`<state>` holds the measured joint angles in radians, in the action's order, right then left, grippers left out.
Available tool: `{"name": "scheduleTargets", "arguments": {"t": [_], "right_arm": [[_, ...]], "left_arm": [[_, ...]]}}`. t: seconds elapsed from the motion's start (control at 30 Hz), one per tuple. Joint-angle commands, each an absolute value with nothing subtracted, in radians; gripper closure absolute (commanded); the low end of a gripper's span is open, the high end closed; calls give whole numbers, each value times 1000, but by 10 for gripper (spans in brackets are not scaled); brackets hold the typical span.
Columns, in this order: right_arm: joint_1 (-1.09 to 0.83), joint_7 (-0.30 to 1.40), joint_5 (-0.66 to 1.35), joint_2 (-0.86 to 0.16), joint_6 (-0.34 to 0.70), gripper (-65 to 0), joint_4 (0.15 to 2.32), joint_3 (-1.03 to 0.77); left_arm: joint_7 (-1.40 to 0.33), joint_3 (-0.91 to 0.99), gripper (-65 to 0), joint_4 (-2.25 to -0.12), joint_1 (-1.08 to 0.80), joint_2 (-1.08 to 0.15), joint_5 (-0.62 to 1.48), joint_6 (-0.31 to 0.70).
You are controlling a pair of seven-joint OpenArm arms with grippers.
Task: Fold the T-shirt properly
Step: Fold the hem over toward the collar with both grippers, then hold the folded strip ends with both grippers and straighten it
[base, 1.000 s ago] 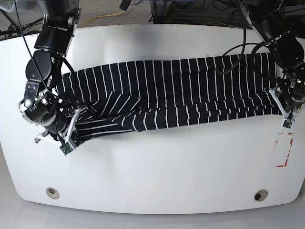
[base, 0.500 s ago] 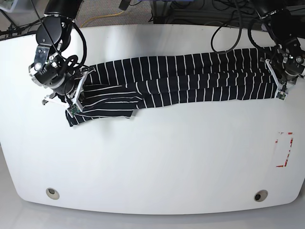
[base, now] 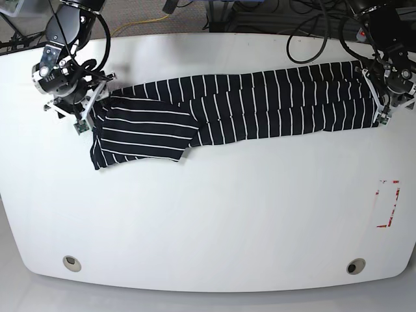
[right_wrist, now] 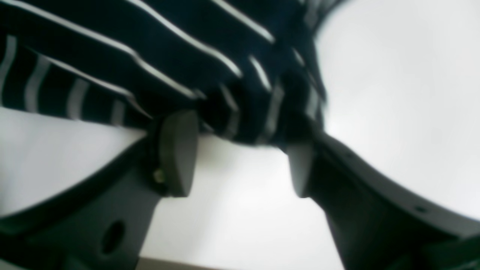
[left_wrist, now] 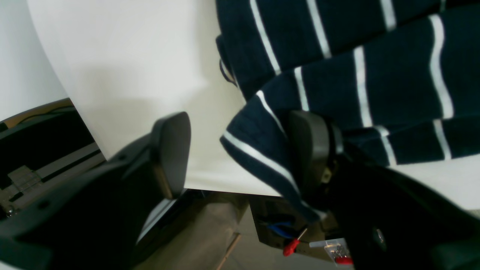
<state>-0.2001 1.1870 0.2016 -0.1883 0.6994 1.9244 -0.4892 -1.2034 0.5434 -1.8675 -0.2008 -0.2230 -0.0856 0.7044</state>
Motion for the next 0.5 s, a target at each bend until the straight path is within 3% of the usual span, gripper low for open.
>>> {"name": "scheduleTargets", "arguments": {"t": [0.0,0.17,0.3,0.47], "right_arm": [[-186,1190,260,-203,698,-374,1986,-512],[-150,1277,486,-214,698,-363,1992,-598],[-137,1300,619,-200,698,-363,1988,-595],[-93,1308,624,-140,698,-365,1946,-593]], "left_arm": [[-1196,556,-379,-1919,-188,-240,-88,698],[-1196,568,-379,-1994,-173,-239,-45,698],[-1198,707,-379,-1986,-137,-232,51,698],[-1205,825,-383,-1954,-130,-211,232,698]]}}
